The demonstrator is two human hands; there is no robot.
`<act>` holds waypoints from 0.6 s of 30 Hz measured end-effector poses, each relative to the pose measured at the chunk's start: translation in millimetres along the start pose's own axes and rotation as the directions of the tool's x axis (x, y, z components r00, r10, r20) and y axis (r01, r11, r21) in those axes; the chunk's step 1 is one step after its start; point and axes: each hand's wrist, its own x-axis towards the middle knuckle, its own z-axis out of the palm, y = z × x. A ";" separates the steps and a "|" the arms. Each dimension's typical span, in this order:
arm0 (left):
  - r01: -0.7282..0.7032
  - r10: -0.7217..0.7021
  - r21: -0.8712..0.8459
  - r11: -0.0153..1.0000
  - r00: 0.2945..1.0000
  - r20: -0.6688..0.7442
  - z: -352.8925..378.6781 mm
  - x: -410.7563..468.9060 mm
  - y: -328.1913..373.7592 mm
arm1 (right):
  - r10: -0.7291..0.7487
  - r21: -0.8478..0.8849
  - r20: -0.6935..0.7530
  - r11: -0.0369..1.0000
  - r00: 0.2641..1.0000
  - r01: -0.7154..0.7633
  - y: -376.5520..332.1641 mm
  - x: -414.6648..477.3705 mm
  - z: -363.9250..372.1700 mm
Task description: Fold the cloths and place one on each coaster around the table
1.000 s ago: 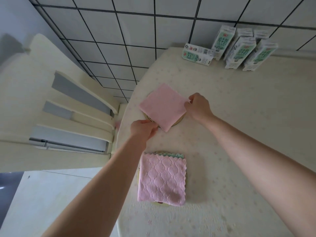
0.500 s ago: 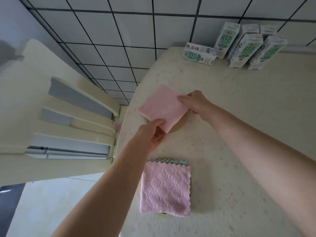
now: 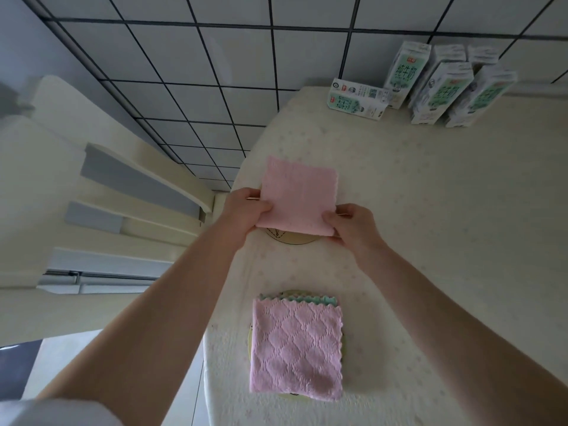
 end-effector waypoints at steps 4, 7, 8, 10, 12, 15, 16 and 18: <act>0.007 -0.004 0.055 0.998 0.999 -0.049 -1.3 9.4 -9.3 | -0.039 -0.112 -0.066 0.993 0.997 0.032 8.9 4.0 5.8; -0.027 0.063 0.193 0.981 0.981 -0.184 0.4 10.4 -19.4 | -0.092 -0.227 -0.113 0.972 0.989 0.065 12.6 5.6 4.9; -0.046 0.102 0.250 0.967 0.970 -0.218 1.4 8.2 -22.7 | -0.117 -0.265 -0.133 0.961 0.984 0.078 14.1 5.6 4.0; -0.069 0.147 0.291 0.954 0.956 -0.255 2.4 4.5 -30.2 | -0.169 -0.340 -0.151 0.934 0.974 0.109 15.9 3.9 2.2; -0.076 0.147 0.261 0.962 0.953 -0.265 0.7 2.5 -37.6 | -0.224 -0.411 -0.127 0.899 0.966 0.154 17.3 1.1 0.5; -0.058 0.128 0.265 0.963 0.958 -0.258 -4.4 -1.3 -43.5 | -0.270 -0.482 -0.089 0.854 0.959 0.195 17.8 -4.7 -0.3; -0.052 0.124 0.274 0.960 0.959 -0.255 -6.4 -3.1 -45.6 | -0.280 -0.512 -0.084 0.835 0.956 0.199 18.4 -5.7 -0.7; -0.039 0.119 0.297 0.954 0.959 -0.257 -11.5 -10.6 -49.7 | -0.285 -0.567 -0.062 0.799 0.956 0.202 19.9 -10.2 -4.4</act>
